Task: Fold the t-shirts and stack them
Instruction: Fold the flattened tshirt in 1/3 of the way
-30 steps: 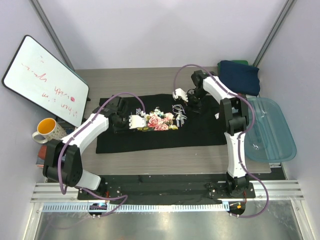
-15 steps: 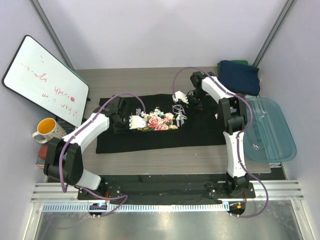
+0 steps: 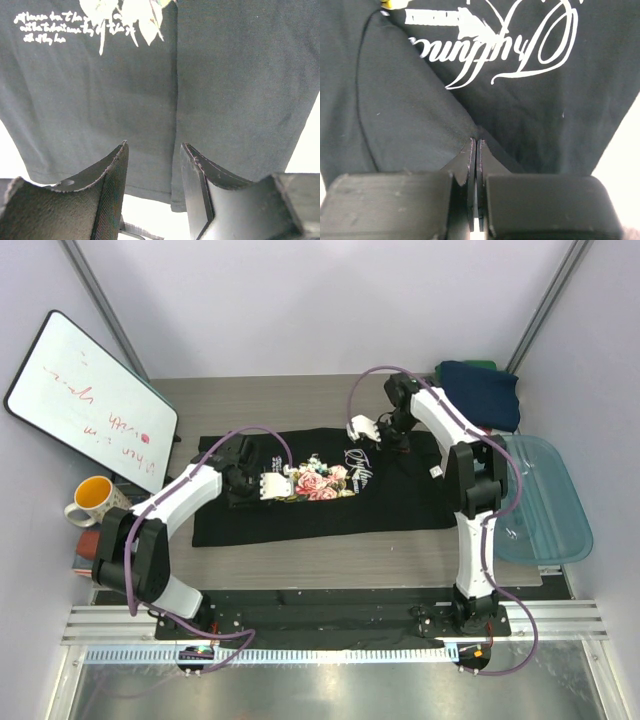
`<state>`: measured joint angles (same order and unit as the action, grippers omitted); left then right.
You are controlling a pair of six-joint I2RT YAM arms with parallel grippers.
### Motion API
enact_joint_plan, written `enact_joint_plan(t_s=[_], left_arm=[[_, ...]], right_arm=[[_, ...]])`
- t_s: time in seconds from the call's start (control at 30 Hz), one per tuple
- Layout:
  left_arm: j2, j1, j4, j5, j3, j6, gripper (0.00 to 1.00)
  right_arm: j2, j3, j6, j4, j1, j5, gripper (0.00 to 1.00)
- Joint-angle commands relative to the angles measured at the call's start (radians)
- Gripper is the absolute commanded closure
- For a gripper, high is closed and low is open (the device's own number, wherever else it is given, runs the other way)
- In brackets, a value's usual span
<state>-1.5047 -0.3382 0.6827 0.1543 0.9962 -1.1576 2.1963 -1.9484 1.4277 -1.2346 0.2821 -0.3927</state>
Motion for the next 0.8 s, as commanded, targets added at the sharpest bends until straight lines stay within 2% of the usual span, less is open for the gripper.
enact_joint_plan(t_s=[0.0, 0.17, 0.37, 0.57, 0.77], left_arm=[[0.001, -0.001, -0.026, 0.004, 0.035, -0.011, 0.53], [0.006, 0.001, -0.028, -0.01, 0.03, -0.017, 0.53], [0.006, 0.001, -0.037, -0.015, 0.022, -0.017, 0.54], [0.008, 0.001, -0.046, -0.022, 0.021, -0.022, 0.54], [0.009, 0.002, -0.049, -0.027, 0.019, -0.022, 0.54]], right_arm=[[-0.105, 0.042, 0.039, -0.075, 0.009, 0.012, 0.99], [-0.179, 0.176, 0.092, -0.208, 0.008, 0.055, 0.99], [-0.268, 0.359, 0.129, -0.249, 0.008, 0.113, 0.99], [-0.283, 0.419, 0.123, -0.275, 0.008, 0.149, 0.99], [-0.291, 0.448, 0.111, -0.275, 0.011, 0.187, 0.7]])
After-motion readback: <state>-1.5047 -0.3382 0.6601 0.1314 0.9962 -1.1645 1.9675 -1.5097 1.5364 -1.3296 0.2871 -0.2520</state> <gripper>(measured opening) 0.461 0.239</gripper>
